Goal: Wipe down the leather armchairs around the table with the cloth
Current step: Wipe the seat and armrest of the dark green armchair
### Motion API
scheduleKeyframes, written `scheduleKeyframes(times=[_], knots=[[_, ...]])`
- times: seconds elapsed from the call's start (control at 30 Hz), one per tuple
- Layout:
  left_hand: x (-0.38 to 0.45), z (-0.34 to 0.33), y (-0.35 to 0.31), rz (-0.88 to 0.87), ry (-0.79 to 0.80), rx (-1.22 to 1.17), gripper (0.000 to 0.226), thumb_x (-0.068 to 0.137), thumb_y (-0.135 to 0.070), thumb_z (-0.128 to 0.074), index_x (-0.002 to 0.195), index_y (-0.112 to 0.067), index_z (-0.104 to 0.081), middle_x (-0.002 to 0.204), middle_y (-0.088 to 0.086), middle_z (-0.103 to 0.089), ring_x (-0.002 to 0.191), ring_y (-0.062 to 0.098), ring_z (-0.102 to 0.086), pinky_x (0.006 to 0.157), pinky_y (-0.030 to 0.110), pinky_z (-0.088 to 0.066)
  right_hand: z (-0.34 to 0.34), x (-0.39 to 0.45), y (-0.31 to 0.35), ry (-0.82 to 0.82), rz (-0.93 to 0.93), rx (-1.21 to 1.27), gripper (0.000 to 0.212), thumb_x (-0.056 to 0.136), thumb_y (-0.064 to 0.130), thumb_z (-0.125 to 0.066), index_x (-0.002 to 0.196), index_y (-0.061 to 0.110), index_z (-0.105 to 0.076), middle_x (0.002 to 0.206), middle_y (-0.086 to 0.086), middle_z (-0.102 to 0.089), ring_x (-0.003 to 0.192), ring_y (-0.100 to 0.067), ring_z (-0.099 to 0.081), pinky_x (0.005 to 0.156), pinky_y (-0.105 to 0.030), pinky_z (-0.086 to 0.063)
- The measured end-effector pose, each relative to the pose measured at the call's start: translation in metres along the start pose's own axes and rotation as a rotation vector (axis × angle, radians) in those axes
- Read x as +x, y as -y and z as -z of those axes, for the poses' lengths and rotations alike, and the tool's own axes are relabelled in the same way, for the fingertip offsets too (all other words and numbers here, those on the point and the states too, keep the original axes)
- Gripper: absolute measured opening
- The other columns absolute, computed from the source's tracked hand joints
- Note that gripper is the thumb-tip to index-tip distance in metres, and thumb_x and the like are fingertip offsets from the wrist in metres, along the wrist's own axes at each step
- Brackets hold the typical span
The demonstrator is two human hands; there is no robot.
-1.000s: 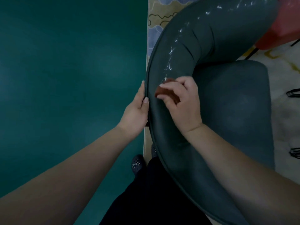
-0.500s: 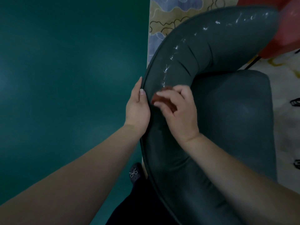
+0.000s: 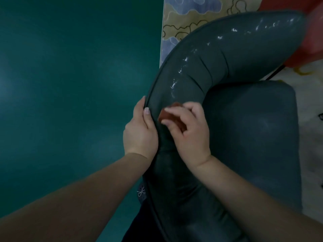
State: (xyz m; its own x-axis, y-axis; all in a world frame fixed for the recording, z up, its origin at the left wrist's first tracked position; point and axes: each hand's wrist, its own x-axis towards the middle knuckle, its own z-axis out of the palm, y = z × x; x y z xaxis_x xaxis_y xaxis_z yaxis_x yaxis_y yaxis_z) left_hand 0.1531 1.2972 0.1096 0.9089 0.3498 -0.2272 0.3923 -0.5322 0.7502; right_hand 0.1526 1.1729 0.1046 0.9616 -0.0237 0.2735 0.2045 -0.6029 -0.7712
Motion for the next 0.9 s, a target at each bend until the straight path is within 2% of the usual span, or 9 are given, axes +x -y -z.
scheduleKeyframes(times=[0.1,0.17,0.23,0.4,0.53,0.63,0.77,0.9], knots=[[-0.001,0.0,-0.006,-0.018,0.013,0.077,0.042,0.1,-0.042,-0.031,0.142,-0.037,-0.036,0.112,0.011,-0.067,0.097,0.037,-0.06,0.081,0.04,-0.046,0.0,0.013,-0.004,0.054,0.043,-0.014,0.024,0.082,0.029,-0.072,0.101,0.014,-0.074,0.099,-0.009,-0.054,0.093,-0.026,-0.056,0.085,-0.035,-0.048],[-0.002,-0.001,-0.008,-0.028,0.017,0.128,0.045,0.099,-0.042,-0.031,0.143,-0.035,-0.033,0.113,0.012,-0.066,0.096,0.039,-0.06,0.079,0.04,-0.044,-0.007,0.044,-0.007,0.013,0.039,-0.086,0.02,0.081,0.025,-0.075,0.099,0.016,-0.074,0.097,-0.01,-0.055,0.093,-0.027,-0.053,0.086,-0.023,-0.039],[-0.002,-0.002,-0.009,-0.04,0.015,0.161,0.046,0.099,-0.043,-0.028,0.144,-0.034,-0.032,0.114,0.012,-0.066,0.095,0.04,-0.06,0.076,0.039,-0.043,-0.014,0.07,-0.008,-0.042,-0.016,-0.115,0.019,0.082,0.026,-0.074,0.099,0.019,-0.073,0.099,-0.007,-0.053,0.096,-0.026,-0.05,0.085,-0.019,-0.036],[-0.002,-0.002,-0.009,-0.045,0.007,0.17,0.044,0.099,-0.04,-0.028,0.142,-0.031,-0.035,0.11,0.013,-0.067,0.092,0.04,-0.06,0.073,0.039,-0.041,-0.006,0.034,-0.008,-0.032,-0.025,-0.01,0.024,0.084,0.032,-0.069,0.105,0.02,-0.071,0.102,0.003,-0.046,0.094,-0.018,-0.055,0.082,-0.035,-0.051],[-0.001,-0.003,-0.007,-0.061,-0.005,0.163,0.043,0.099,-0.039,-0.028,0.14,-0.03,-0.038,0.108,0.013,-0.067,0.09,0.041,-0.06,0.068,0.035,-0.034,-0.004,0.028,-0.01,0.026,0.056,-0.022,0.024,0.081,0.029,-0.073,0.101,0.015,-0.073,0.098,-0.007,-0.053,0.091,-0.024,-0.055,0.081,-0.033,-0.049],[-0.002,-0.001,-0.005,-0.07,-0.014,0.157,0.041,0.101,-0.038,-0.029,0.14,-0.03,-0.037,0.107,0.012,-0.067,0.089,0.04,-0.06,0.069,0.034,-0.035,-0.014,0.078,-0.013,-0.049,0.04,-0.152,0.021,0.081,0.031,-0.074,0.098,0.018,-0.074,0.095,-0.009,-0.055,0.091,-0.027,-0.051,0.08,-0.022,-0.036],[-0.003,-0.001,-0.006,-0.075,-0.009,0.156,0.042,0.099,-0.042,-0.027,0.139,-0.032,-0.036,0.107,0.012,-0.067,0.089,0.039,-0.06,0.069,0.035,-0.037,-0.015,0.081,-0.012,-0.095,-0.004,-0.148,0.021,0.083,0.032,-0.071,0.101,0.02,-0.072,0.097,-0.007,-0.054,0.092,-0.024,-0.051,0.081,-0.03,-0.044],[-0.003,0.001,-0.007,-0.086,-0.006,0.142,0.053,0.091,-0.049,-0.021,0.139,-0.033,-0.037,0.109,0.012,-0.067,0.089,0.04,-0.06,0.071,0.039,-0.041,-0.004,0.03,-0.007,0.014,0.061,-0.06,0.024,0.084,0.033,-0.071,0.102,0.017,-0.073,0.097,-0.006,-0.054,0.089,-0.022,-0.055,0.078,-0.035,-0.05]])
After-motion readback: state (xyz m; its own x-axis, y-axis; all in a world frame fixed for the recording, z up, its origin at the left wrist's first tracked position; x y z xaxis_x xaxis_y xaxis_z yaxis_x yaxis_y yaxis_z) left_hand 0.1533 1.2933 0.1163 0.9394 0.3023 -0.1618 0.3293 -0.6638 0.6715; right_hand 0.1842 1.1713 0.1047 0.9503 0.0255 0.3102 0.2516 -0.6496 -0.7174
